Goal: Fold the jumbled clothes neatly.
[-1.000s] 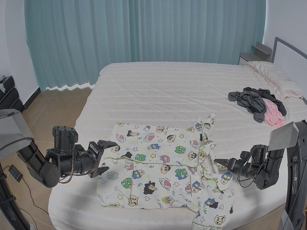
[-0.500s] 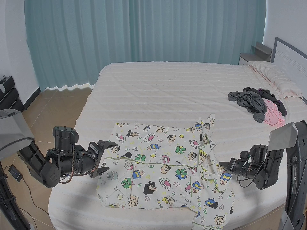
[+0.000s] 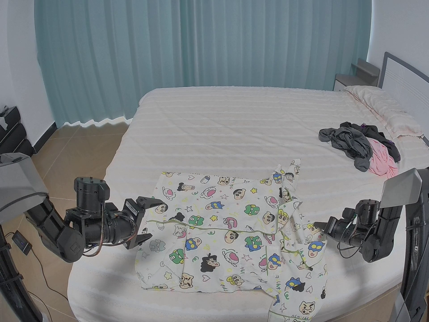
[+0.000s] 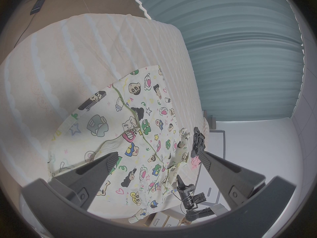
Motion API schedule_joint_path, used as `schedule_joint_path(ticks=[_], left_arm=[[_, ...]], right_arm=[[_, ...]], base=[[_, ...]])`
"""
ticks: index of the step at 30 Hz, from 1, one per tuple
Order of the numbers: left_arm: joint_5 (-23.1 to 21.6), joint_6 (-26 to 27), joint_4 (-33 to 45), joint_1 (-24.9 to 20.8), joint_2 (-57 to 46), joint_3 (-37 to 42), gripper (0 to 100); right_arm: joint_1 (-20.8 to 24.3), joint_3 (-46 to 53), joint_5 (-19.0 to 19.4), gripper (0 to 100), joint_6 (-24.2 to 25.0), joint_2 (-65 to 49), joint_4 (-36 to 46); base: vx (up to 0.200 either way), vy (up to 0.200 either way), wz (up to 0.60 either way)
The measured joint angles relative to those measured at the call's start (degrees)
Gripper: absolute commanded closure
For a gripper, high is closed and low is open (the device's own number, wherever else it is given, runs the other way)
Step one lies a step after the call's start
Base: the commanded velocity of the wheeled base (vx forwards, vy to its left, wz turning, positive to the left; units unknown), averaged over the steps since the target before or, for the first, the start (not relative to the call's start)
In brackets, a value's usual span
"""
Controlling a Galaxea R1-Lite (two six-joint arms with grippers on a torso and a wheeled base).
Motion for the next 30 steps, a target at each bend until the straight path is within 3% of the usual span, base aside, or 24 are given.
schedule_joint_path(ticks=[13, 30], left_arm=[[0.18, 0.09, -0.04, 0.13, 0.57, -0.3, 0], [0.32, 0.18, -0.06, 0.11, 0.73, -0.3, 0]], right_arm=[[-7.03, -1.02, -0.11, 100, -0.67, -2.3, 1.51], [-13.51, -5.3, -0.06, 100, -8.57, -4.77, 22.44]], base=[[0.0, 0.0, 0.0], [0.0, 0.0, 0.0]])
